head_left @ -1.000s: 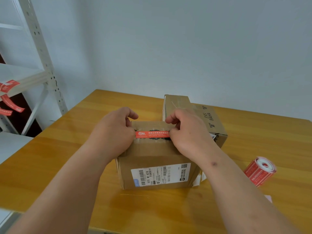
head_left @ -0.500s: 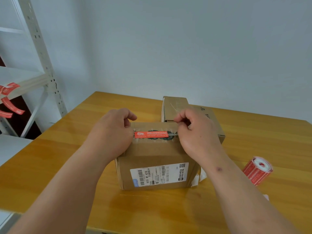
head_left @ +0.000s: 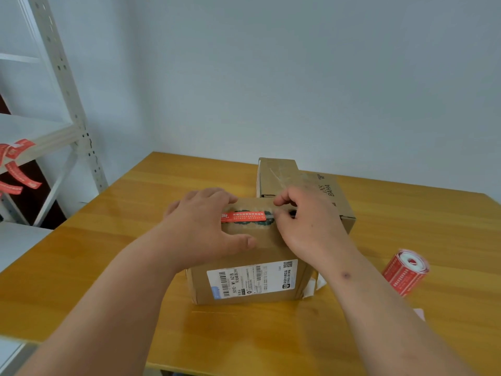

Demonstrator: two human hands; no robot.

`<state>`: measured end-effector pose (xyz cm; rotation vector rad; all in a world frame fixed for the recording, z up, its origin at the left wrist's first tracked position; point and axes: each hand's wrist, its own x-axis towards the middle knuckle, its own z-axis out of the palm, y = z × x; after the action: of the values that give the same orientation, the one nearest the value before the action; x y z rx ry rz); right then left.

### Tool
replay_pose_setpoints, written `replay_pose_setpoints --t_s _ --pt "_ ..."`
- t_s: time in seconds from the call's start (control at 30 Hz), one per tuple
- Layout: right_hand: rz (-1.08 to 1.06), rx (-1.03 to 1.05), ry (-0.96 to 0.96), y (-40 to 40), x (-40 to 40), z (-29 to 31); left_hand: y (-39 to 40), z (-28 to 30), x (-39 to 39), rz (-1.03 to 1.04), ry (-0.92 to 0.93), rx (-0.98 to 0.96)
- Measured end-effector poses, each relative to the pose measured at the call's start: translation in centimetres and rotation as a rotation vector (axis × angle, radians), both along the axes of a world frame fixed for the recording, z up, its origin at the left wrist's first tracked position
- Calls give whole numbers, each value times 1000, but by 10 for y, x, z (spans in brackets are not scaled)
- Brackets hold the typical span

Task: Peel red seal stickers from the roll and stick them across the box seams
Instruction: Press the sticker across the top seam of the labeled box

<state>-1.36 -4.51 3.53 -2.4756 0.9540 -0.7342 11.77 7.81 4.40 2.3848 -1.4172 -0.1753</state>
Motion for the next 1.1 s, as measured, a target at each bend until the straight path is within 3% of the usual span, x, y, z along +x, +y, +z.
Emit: replay_pose_setpoints --t_s 0.57,1.1 --pt "-80 -1 155 1 13 8 -4 -7 -1 -17 63 5" --pt "-71 -49 80 -3 8 0 -5 -9 3 -48 51 72"
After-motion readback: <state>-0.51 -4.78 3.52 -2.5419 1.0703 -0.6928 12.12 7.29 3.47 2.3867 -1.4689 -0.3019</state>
